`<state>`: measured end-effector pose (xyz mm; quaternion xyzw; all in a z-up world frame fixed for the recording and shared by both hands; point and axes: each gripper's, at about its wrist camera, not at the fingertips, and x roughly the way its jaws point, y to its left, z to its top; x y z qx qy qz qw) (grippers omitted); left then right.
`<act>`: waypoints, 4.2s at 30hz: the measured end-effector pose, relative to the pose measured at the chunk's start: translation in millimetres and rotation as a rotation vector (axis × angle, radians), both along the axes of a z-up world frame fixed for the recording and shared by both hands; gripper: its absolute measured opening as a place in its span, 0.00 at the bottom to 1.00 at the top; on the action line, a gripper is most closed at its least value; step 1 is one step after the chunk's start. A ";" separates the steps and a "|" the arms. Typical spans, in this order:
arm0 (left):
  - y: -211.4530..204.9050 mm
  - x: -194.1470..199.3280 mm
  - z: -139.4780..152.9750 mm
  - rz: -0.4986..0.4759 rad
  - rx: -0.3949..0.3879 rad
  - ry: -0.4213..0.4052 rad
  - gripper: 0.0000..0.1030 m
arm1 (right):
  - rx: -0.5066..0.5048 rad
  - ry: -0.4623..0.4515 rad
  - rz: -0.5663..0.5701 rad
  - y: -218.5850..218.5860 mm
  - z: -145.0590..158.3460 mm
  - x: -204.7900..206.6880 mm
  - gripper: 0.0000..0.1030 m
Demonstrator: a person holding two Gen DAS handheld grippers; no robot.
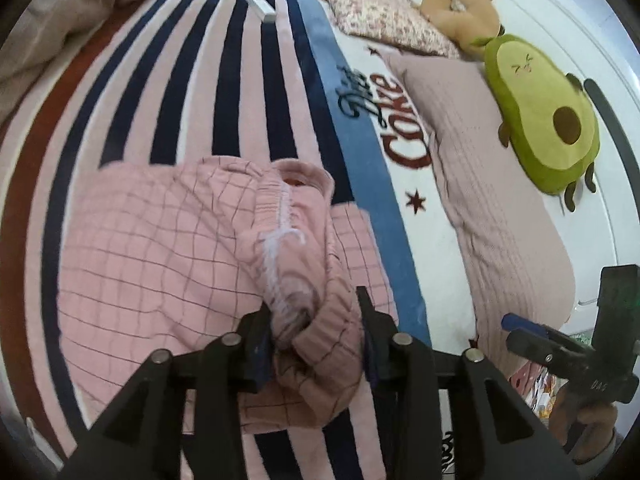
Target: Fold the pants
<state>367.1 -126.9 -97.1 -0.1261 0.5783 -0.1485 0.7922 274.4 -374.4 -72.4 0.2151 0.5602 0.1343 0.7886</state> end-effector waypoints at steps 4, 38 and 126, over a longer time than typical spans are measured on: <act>4.3 -6.1 0.2 -0.008 -0.032 0.010 0.42 | 0.004 0.016 -0.001 -5.0 -7.8 0.2 0.66; 178.7 -40.1 7.4 0.232 0.079 -0.024 0.51 | -0.387 0.039 0.150 167.9 -64.8 83.1 0.16; 110.2 -51.6 -23.9 0.155 -0.010 0.035 0.15 | -0.012 -0.019 0.259 110.5 -53.4 38.1 0.20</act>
